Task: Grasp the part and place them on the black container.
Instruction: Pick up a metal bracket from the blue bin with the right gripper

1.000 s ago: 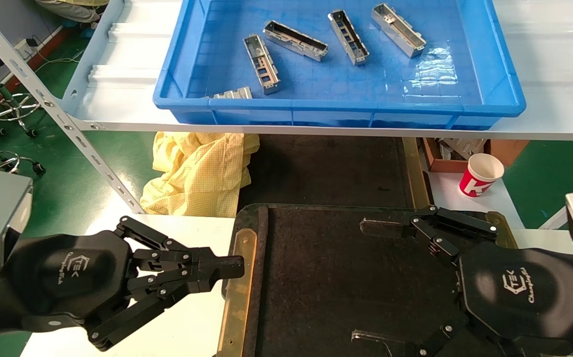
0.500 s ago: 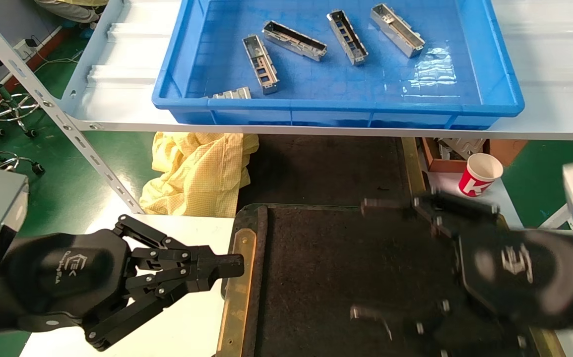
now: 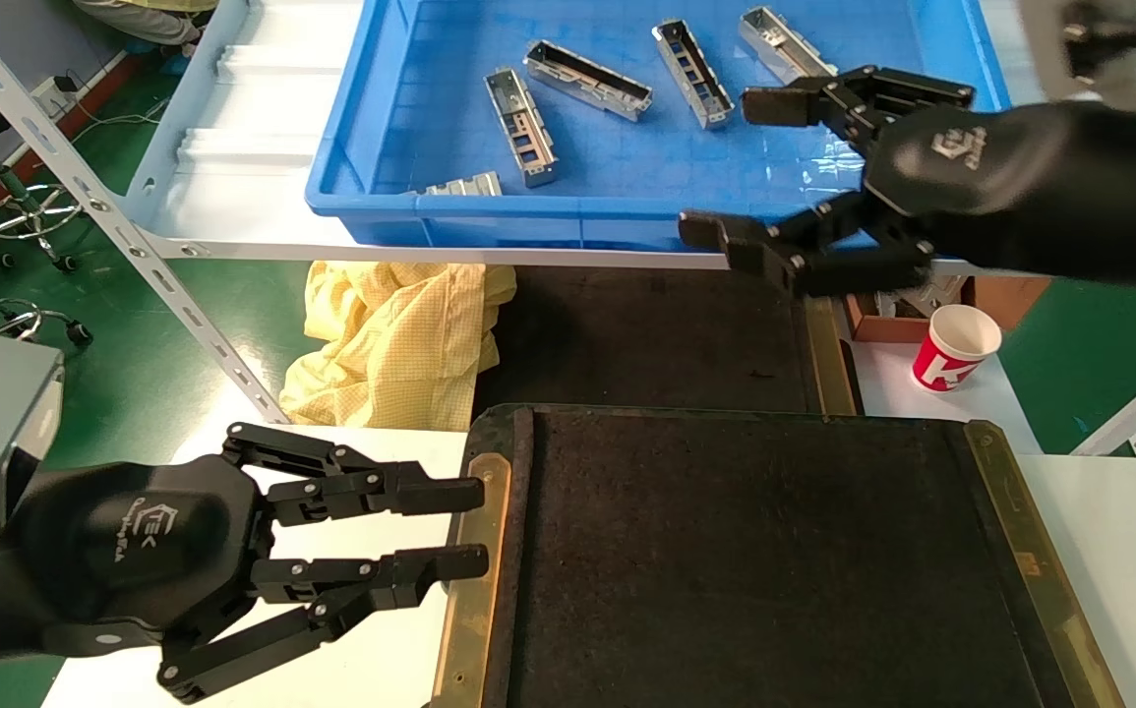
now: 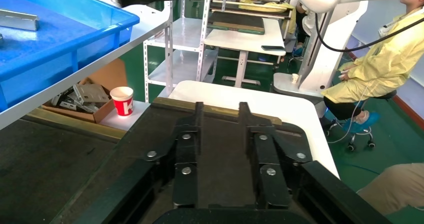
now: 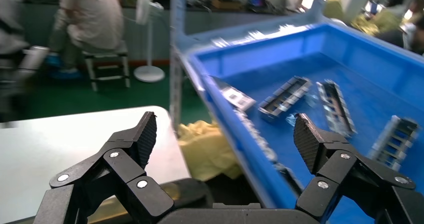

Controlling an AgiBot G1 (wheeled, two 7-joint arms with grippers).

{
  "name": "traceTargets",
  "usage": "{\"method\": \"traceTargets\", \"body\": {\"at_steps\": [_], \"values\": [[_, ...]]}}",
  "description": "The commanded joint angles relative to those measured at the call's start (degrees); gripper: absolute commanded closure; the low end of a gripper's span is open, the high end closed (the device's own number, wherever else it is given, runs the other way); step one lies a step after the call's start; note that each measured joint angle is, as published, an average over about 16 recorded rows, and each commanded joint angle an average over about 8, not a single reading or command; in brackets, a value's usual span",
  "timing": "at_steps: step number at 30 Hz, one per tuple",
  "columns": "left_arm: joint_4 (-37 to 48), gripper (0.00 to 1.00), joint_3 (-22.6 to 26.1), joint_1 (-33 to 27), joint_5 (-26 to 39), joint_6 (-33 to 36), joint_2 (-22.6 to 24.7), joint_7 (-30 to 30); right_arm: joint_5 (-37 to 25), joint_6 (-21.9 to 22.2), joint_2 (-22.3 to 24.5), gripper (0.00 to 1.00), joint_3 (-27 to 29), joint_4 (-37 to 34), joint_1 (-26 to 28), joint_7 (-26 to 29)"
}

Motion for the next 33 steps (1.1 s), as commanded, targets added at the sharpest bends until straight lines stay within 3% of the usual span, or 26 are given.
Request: {"method": "traceTargets", "body": {"at_steps": [1, 20, 33], "values": [[0.0, 0.00, 0.0, 0.0, 0.0, 0.0, 0.0, 0.0, -2.2, 1.3, -1.7, 0.00, -0.8, -2.7, 2.2, -0.1], [0.0, 0.00, 0.1, 0.0, -0.1, 0.0, 0.0, 0.0, -13.8, 9.7, -18.3, 0.00, -6.5, -39.1, 20.0, -10.8], [0.0, 0.00, 0.1, 0.0, -0.1, -0.1, -0.1, 0.1, -16.4, 16.5, -25.8, 0.00, -8.0, -52.1, 23.6, -13.0]]}}
